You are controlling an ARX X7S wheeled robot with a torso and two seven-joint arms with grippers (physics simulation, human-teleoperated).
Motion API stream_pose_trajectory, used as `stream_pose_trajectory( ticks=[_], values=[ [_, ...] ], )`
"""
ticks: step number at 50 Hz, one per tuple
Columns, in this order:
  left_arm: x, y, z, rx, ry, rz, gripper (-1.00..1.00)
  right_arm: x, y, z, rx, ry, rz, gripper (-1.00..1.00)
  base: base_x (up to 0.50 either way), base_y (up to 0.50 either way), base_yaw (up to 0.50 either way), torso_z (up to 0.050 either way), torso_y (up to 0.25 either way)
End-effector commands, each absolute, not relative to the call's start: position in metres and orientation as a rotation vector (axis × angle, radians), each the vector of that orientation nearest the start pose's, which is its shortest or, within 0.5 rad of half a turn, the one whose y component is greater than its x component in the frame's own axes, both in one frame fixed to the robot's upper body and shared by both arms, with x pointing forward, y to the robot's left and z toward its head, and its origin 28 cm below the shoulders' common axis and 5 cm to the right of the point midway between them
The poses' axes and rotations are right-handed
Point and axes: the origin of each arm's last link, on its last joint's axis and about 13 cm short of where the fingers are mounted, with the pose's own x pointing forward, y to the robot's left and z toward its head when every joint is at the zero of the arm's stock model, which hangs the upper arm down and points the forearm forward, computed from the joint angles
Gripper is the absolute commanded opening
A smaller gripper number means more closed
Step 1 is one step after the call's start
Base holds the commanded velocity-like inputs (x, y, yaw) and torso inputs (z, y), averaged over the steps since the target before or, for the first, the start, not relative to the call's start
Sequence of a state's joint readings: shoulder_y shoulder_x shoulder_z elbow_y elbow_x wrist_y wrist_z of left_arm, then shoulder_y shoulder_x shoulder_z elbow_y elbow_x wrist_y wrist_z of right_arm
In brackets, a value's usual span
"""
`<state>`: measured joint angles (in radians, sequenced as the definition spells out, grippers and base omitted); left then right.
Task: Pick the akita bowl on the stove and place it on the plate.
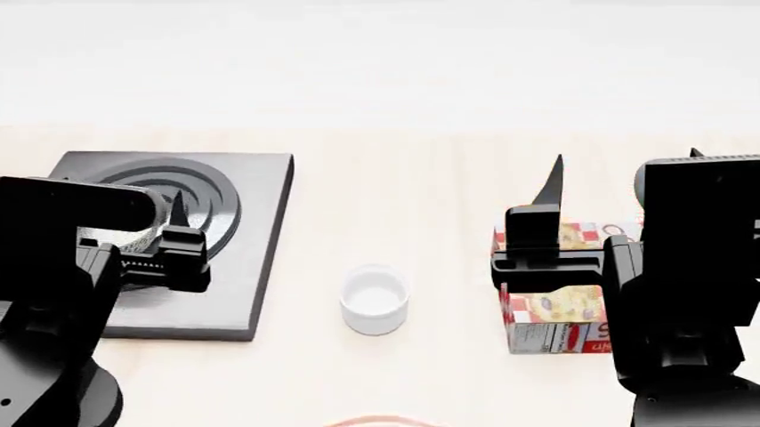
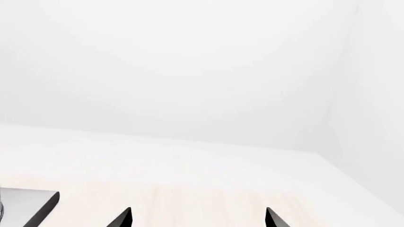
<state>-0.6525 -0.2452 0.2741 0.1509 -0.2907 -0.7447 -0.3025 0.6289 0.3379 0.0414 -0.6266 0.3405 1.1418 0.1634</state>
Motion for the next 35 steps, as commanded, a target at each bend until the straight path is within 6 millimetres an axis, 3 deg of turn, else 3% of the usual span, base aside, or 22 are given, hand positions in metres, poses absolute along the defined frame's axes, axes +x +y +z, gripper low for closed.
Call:
stream_pose_trajectory(
  ticks=[1, 25, 28, 35],
  values=[
    [0.312, 0.207, 0.163, 0.15, -0.005, 0.027, 1.0, 0.255, -0.15, 0.219, -0.129, -0.103, -0.064, 1.0, 0.25, 0.0, 0.0, 0.0, 0.0],
    [0.311, 0.208, 0.164, 0.154, -0.01, 0.026, 1.0, 0.255, -0.149, 0.219, -0.131, -0.103, -0.062, 1.0, 0.25, 0.0, 0.0, 0.0, 0.0],
    [0.312, 0.208, 0.17, 0.165, -0.016, 0.025, 1.0, 0.255, -0.149, 0.219, -0.129, -0.103, -0.061, 1.0, 0.03, 0.0, 0.0, 0.0, 0.0],
    [0.32, 0.209, 0.204, 0.145, -0.031, 0.033, 1.0, 0.255, -0.149, 0.22, -0.127, -0.107, -0.064, 1.0, 0.0, 0.0, 0.0, 0.0, 0.0]
  ],
)
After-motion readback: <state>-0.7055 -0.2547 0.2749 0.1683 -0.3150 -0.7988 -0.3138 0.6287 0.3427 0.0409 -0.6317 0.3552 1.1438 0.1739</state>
